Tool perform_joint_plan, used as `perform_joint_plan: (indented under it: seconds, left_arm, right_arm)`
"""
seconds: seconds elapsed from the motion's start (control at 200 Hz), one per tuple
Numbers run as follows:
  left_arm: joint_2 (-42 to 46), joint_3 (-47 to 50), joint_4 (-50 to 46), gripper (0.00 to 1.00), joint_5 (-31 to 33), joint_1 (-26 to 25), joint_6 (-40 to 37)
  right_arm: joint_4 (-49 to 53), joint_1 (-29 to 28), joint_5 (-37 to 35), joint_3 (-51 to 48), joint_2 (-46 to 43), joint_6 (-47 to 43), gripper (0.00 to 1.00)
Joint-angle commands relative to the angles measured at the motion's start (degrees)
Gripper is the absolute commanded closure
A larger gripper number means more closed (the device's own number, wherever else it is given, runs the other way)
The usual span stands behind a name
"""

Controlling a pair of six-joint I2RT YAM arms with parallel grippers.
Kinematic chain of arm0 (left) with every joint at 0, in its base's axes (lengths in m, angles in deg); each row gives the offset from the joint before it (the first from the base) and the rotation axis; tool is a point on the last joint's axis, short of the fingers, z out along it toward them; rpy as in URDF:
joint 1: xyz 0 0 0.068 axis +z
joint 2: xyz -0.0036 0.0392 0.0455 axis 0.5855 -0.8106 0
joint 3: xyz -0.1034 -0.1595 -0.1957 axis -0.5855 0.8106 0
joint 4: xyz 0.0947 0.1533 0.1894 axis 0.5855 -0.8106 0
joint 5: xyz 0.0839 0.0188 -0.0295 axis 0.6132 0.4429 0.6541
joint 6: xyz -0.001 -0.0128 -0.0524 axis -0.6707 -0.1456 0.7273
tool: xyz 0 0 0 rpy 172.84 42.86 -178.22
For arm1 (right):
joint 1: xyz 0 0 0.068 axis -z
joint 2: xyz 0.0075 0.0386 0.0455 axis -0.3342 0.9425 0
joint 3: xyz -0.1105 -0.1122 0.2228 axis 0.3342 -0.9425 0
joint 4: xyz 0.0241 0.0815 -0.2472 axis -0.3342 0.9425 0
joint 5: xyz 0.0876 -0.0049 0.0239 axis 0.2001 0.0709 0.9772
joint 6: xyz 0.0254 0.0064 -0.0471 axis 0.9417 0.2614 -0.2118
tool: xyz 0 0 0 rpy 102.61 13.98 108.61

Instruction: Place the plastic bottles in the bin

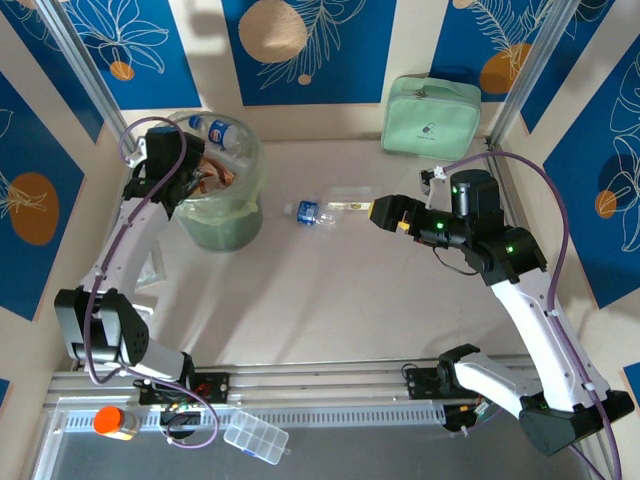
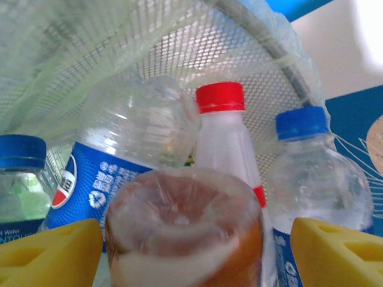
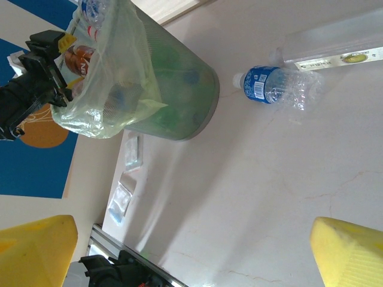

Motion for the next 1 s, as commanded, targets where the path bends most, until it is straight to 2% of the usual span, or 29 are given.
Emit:
perform_joint_plan:
  seconds: [0.0,0.23,0.45,0.6,0.705,0.85,0.995]
  left_arm:
    - [4.3,-2.6,-4.3,0.18,1.0,-0.3,-1.7]
    - [7.0,-7.1,-11.4,0.18,4.0,-3.2,-10.6]
    - [10.1,-8.2,-16.2,0.18,7.1,-11.6,-19.3]
    - [12.9,-4.7,-17.0,0.19,8.2,-21.9,-22.8]
    - [15.4,-1.1,-17.4,0.19,6.4,-26.8,-24.5]
    - [20.7,1.0,-21.4,0.19,4.0,-28.4,-27.1]
    - [27.0,2.2,-26.8,0.18,6.4,-28.4,-28.0]
  right_arm:
    - [0.7,0.1,0.3,0.7,-0.4,-0.8,0.00]
    - [1.6,0.0,-1.7,0.4,1.5,-0.7,0.00]
    - [2.4,-0.4,-4.5,1.1,9.4,2.8,0.02]
    - [-0.2,-0.6,-5.8,1.2,16.7,10.7,0.03]
    - [-4.6,-0.5,-5.2,0.3,21.9,18.3,0.03]
    - [-7.7,-1.2,-5.6,1.3,30.3,29.9,0.05]
    - [-8.8,-3.3,-7.1,3.3,37.8,43.6,0.08]
